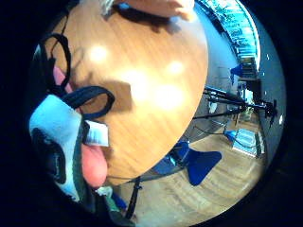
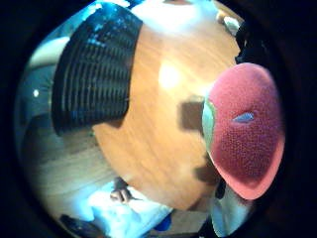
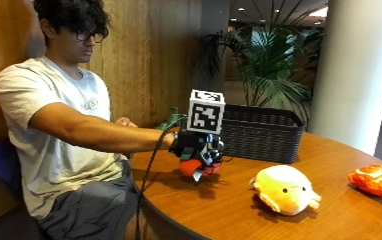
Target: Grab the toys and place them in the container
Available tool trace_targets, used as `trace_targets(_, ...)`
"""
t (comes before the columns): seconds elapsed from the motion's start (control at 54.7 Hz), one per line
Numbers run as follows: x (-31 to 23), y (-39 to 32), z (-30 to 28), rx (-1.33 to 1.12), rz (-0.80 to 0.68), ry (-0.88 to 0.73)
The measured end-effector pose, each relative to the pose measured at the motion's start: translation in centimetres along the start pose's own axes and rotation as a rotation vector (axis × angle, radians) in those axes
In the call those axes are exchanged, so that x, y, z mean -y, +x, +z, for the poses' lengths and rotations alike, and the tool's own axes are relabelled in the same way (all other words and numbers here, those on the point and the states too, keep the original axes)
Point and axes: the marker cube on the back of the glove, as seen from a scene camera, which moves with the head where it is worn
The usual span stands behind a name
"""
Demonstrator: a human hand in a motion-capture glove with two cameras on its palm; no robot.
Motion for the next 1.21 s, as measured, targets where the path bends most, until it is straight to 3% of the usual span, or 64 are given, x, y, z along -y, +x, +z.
trace_targets(0.42, 2.6, -7.5, -13.7, -0.021, -0.111, 0.104)
trace_targets(0.913, 9.0, -22.9, -17.1, -0.088, -0.194, 0.071)
trace_targets(1.206, 11.7, -29.8, -15.6, -0.087, -0.226, 0.031)
